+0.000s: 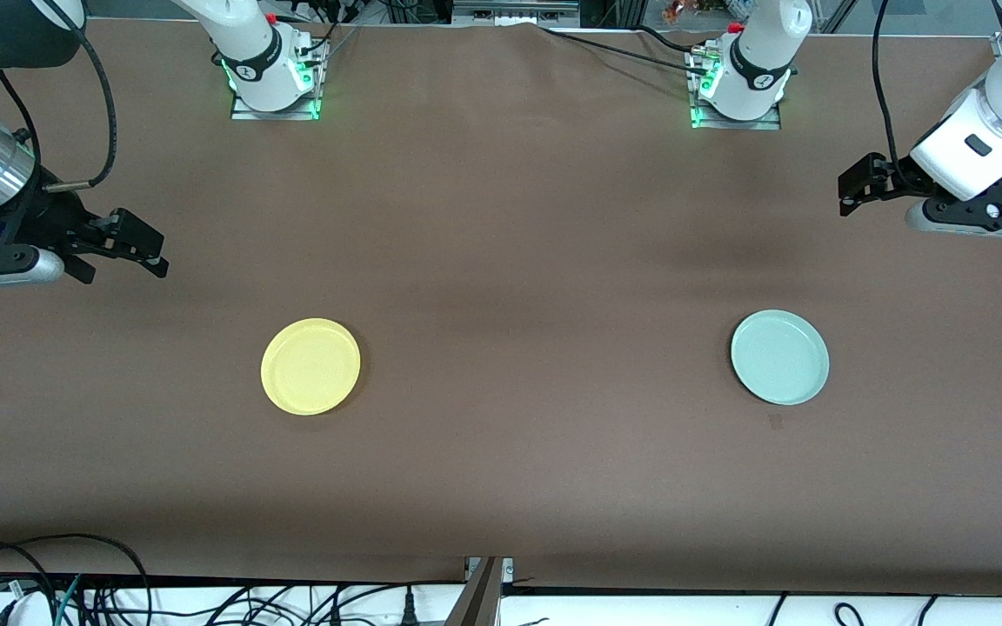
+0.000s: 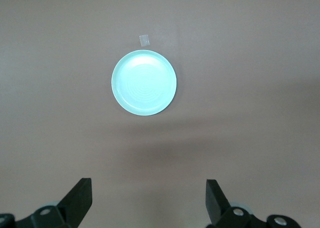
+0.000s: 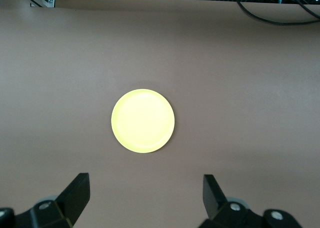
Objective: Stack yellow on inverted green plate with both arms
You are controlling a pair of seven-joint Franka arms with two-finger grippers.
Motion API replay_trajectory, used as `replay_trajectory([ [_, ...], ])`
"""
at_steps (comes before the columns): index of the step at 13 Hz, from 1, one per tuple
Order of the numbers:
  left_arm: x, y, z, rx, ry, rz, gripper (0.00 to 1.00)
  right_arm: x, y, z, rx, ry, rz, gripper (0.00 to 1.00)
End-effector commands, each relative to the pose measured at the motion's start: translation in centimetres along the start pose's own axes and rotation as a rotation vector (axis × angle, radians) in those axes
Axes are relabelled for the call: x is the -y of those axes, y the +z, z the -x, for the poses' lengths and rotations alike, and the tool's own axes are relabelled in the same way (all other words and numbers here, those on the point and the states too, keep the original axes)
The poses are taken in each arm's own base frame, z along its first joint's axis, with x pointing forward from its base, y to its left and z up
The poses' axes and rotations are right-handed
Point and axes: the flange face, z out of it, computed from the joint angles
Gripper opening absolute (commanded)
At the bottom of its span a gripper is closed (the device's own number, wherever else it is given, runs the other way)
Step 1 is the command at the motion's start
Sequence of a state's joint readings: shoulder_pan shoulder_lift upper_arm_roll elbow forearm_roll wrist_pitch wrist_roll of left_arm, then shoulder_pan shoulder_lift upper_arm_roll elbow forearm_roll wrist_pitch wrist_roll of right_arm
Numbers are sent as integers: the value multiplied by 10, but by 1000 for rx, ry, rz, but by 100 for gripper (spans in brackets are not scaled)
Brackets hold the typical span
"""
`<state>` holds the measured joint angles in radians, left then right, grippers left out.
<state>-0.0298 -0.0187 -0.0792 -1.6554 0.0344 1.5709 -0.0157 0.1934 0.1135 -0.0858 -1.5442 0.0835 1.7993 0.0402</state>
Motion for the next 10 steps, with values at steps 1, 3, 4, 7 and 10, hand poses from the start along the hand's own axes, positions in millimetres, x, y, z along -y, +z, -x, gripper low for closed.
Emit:
replay_trajectory([
  [1,4,-4,-3,5,16,-23,100,0,-3,-3,2,3,-10,100],
  [3,4,-4,-3,5,9,-18,100,0,-3,-3,4,2,-10,100],
  [4,4,-5,-3,3,4,-16,100,0,-1,-3,5,3,-11,100],
  [7,5,11,-11,32,-1,-11,100,1,0,-3,9,4,-13,100],
  [10,18,29,-26,59,-7,-2,100,1,0,-3,10,4,-13,100],
])
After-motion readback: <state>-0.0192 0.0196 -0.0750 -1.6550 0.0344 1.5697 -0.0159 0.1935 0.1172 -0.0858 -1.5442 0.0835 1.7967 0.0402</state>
